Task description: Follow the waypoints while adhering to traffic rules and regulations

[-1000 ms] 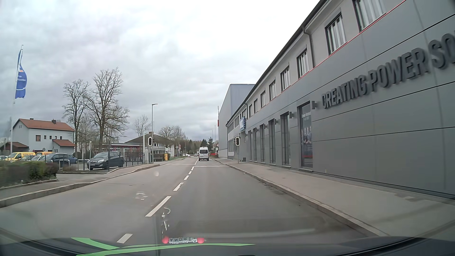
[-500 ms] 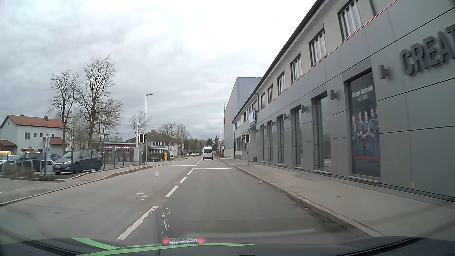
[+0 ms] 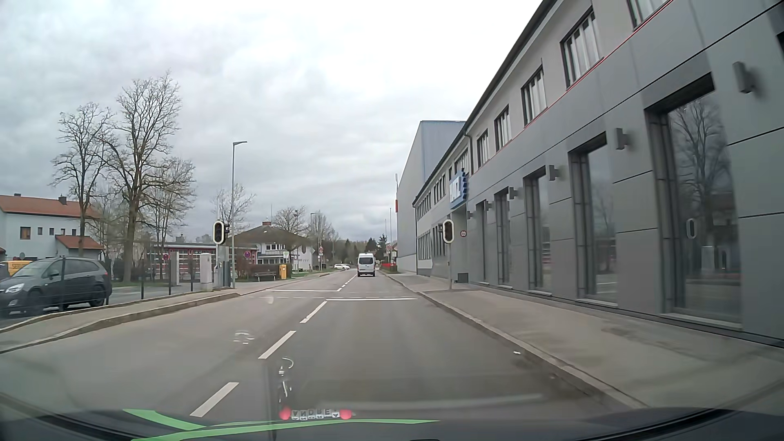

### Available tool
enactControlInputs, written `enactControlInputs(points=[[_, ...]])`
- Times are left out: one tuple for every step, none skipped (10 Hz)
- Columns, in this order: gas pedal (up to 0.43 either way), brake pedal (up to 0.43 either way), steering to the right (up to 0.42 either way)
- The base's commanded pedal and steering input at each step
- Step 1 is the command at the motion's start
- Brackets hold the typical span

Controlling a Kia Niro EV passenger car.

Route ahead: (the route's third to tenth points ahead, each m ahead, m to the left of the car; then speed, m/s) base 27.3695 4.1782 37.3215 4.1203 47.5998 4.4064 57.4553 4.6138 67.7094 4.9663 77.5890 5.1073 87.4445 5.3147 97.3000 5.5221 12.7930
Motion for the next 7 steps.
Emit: enactControlInputs(points=[[0.138,0.000,-0.016],[0.138,0.000,-0.016],[0.138,0.000,-0.015],[0.138,0.000,-0.014],[0.138,0.000,-0.013],[0.138,0.000,-0.011],[0.138,0.000,-0.010]])
